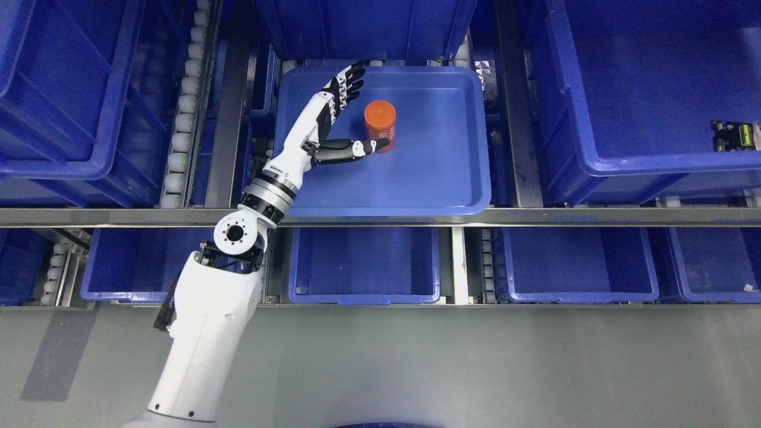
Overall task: Grab orange capacitor from left shelf to right desk
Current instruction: 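Reach the left hand toward the orange capacitor in the blue bin, then close the left hand fingers around the orange capacitor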
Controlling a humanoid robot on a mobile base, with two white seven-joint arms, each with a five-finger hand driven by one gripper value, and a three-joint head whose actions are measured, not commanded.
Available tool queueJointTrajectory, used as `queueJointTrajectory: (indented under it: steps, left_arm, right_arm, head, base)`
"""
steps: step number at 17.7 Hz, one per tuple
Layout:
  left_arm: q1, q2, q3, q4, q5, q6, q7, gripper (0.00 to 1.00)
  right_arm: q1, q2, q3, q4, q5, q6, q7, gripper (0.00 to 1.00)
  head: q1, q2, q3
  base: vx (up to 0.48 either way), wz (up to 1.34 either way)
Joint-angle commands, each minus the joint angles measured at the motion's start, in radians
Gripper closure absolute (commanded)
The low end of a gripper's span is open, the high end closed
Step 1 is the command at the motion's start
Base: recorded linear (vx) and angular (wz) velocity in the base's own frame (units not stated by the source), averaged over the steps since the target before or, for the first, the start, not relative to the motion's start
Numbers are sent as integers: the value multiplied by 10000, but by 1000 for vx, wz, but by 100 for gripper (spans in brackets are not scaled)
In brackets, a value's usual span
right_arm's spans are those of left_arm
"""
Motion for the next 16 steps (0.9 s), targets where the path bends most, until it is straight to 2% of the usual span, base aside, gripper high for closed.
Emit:
queueJointTrajectory:
  steps: [1, 6, 14, 16]
  left_arm:
    - [-1169, 174, -797, 2749, 144, -68, -9, 0]
    - [-1662, 174, -1719, 3275, 206, -68, -40, 0]
    - [-1938, 174, -2104, 3689, 206, -83, -40, 0]
    - [-2122, 174, -2104, 3812, 191, -83, -86, 3]
  right_arm:
    - [215, -175, -123, -175, 61, -5, 2, 0]
    - [215, -175, -123, -175, 61, -5, 2, 0]
    - [215, -175, -123, -175, 61, -5, 2, 0]
    - [215, -175, -123, -175, 61, -5, 2, 0]
  head:
    - [0, 0, 0]
    - [0, 0, 0]
    - [0, 0, 0]
    - [0, 0, 0]
  base:
    - [0, 0]
    - [0, 0]
    - [0, 0]
    - [0, 0]
